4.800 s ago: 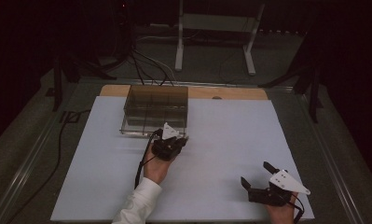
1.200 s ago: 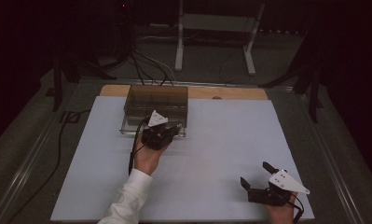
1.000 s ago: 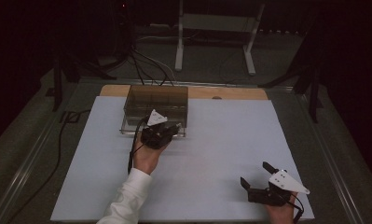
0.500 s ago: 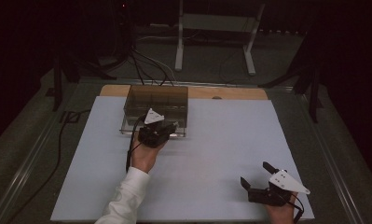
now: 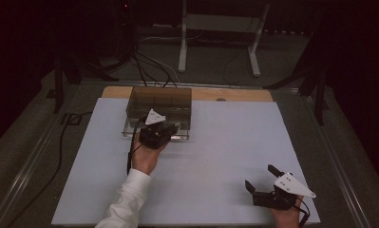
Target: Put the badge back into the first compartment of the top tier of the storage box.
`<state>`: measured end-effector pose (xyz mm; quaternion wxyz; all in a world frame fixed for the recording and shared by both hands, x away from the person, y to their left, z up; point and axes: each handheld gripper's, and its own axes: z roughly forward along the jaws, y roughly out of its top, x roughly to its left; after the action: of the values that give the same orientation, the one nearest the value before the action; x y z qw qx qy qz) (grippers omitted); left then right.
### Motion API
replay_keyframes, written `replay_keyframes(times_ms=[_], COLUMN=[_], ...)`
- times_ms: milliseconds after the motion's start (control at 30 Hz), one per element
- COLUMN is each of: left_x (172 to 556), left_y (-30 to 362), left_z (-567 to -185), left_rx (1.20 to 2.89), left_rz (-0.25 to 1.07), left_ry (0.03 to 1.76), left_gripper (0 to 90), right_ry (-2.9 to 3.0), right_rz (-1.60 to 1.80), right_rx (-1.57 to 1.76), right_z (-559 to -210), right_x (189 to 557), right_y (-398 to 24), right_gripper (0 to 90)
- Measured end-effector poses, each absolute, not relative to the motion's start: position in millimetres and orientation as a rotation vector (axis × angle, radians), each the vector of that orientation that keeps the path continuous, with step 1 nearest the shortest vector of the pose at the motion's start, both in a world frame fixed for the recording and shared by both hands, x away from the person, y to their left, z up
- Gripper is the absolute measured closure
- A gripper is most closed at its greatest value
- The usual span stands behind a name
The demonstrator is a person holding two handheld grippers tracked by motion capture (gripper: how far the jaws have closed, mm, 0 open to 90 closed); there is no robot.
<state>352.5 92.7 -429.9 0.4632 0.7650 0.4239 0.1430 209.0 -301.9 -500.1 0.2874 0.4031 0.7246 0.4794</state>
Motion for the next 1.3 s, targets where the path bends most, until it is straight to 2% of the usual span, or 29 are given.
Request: replay_keyframes(times_ms=[1300], left_x=[358.2], left_y=[100.6], left_z=[-428.2], left_rx=[1.880], left_rz=[0.375], left_ry=[1.059], left_gripper=[88.3], right_ry=[1.939], right_rz=[1.282], right_rx=[1.076], right_z=[-500.4], right_x=[209.3], right_y=[-301.7], right_gripper=[0.0])
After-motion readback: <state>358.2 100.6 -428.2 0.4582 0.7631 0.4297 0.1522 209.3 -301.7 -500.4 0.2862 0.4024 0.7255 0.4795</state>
